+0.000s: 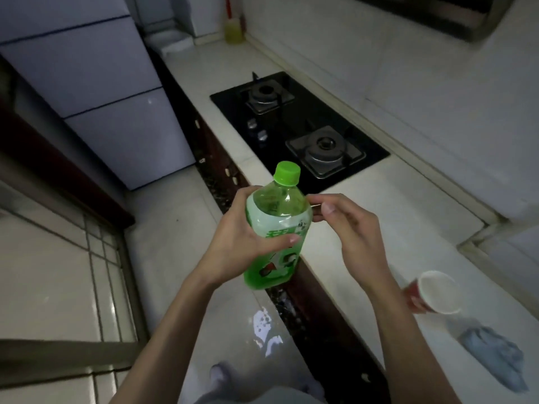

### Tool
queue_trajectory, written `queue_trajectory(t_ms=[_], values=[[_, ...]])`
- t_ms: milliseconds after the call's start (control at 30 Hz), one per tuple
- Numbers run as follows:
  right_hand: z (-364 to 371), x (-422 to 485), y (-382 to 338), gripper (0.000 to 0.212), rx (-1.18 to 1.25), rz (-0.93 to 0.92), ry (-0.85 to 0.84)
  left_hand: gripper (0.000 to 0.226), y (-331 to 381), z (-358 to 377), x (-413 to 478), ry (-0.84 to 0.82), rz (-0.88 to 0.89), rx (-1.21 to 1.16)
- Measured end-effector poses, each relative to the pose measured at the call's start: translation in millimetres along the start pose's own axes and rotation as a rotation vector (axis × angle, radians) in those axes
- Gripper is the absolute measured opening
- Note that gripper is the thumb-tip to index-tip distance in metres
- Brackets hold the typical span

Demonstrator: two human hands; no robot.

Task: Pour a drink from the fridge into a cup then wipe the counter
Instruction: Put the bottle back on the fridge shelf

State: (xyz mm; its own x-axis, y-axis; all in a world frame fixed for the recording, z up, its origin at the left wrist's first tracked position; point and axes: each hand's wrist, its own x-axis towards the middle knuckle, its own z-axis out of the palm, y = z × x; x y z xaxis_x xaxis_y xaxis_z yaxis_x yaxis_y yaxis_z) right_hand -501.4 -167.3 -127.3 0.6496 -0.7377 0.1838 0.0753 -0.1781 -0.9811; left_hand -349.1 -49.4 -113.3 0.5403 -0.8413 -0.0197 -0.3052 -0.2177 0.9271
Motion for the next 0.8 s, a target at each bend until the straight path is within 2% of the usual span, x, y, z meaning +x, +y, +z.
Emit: queue_trajectory(t_ms=[467, 800], values=[[260.7, 58.1, -5.8, 0.027, -0.063, -0.103, -0.287, 0.086, -104.3, -235.9, -36.9, 0.287, -0.030, -0.054], [347.0, 113.1, 9.8, 0.026, -0.121, -0.146, -0.430, 0.084, -150.4, -307.8, -16.1, 0.432, -0.090, -0.048]])
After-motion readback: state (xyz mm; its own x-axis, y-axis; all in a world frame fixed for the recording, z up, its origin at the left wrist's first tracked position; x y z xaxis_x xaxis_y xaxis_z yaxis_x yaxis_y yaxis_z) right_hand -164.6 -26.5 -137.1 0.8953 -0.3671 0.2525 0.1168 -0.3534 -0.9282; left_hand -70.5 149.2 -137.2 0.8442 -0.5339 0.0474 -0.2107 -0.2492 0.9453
